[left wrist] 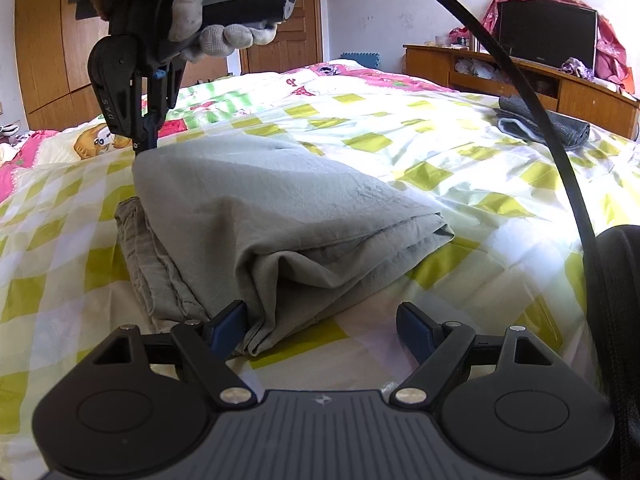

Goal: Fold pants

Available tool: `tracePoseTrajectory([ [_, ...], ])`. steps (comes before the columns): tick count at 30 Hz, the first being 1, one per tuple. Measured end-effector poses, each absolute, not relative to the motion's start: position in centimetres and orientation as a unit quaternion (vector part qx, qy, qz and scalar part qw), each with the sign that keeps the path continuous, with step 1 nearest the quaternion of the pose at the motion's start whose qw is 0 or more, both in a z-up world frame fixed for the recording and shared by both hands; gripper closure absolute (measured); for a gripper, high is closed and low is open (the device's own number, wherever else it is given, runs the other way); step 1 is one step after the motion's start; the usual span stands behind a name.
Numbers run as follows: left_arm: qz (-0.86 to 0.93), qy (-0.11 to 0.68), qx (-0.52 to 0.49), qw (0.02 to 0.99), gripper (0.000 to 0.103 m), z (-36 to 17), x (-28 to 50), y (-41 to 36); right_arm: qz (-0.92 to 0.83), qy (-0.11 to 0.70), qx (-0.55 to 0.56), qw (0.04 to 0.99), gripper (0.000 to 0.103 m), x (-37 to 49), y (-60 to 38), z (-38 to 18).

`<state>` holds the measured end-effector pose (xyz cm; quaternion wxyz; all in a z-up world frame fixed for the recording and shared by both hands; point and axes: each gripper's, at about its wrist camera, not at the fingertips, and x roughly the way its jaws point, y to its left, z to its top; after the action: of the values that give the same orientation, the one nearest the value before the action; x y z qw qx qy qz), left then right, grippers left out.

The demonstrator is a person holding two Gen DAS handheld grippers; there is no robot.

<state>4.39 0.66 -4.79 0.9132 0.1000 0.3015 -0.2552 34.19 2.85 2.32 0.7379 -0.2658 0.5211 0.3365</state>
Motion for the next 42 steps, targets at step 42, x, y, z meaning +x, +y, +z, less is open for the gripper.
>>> tracePoseTrajectory([
  [42, -0.316, 0.259, 0.298, 0.862, 0.046, -5.7, 6.3, -12.3, 0.251, 0.439, -0.148, 0.85, 0.098, 31.5, -18.5, -2.4],
])
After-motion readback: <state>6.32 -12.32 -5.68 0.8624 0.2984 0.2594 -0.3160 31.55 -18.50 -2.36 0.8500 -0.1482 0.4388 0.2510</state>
